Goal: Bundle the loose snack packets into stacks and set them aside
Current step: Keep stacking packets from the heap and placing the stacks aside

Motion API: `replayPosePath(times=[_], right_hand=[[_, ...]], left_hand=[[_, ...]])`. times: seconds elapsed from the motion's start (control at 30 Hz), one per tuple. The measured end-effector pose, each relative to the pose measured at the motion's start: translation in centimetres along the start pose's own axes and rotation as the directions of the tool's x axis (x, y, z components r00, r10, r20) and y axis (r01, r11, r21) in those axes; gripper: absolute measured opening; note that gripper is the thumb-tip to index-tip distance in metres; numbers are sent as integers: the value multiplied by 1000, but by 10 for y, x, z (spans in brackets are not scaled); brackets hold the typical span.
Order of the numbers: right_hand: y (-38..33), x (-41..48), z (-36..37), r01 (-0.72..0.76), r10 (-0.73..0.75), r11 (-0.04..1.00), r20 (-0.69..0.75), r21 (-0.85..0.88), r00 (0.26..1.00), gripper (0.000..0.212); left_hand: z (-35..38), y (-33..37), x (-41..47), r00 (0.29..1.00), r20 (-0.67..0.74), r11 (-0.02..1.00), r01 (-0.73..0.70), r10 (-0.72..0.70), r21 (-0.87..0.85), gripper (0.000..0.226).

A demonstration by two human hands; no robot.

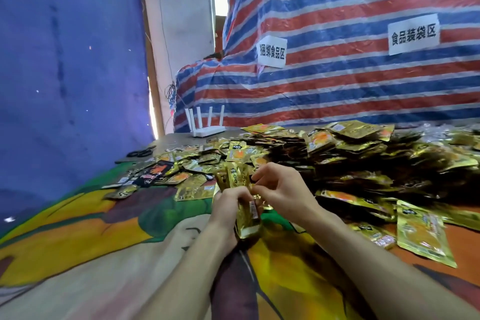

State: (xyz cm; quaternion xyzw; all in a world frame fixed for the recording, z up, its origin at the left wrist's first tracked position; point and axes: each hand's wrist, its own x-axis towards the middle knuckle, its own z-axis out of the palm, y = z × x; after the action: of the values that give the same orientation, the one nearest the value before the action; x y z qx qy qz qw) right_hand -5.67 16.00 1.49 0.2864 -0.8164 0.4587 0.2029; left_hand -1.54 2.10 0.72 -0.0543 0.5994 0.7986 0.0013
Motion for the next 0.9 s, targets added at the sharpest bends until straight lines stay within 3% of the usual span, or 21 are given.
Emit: replayPosePath(times=[0.13, 0.4, 0.5, 0.57, 0.7, 0.83, 0.9], right_hand=[[0, -3, -9, -49, 50, 996, -3, 71, 999, 18], [-2, -7, -32, -161, 142, 949, 86, 271, 986, 12], [2, -7, -36, -185, 167, 933, 86, 307, 982, 15], [4, -6, -40, -257, 209, 915, 180, 311, 961, 15], [4, -7, -44, -471, 221, 733, 483, 491, 847, 27], [-1, -6, -44, -483, 168, 652, 510, 585, 844, 13], [-5, -6, -45, -496, 170, 553, 493, 669, 853, 8]], left_hand=[[5, -1, -2, 999, 17, 1000, -29, 29, 0, 11], [5, -2, -2, 993, 119, 999, -4, 0, 37, 6], [3, 1, -3, 990, 139, 1000, 21, -22, 7, 15], [2, 3, -5, 978, 207, 994, 55, -34, -98, 23], [0, 7, -5, 952, 304, 958, 107, -22, -266, 30], [-1, 7, -6, 917, 398, 932, 117, 31, -343, 38], [-1, 7, -6, 910, 410, 922, 107, 60, -372, 36]])
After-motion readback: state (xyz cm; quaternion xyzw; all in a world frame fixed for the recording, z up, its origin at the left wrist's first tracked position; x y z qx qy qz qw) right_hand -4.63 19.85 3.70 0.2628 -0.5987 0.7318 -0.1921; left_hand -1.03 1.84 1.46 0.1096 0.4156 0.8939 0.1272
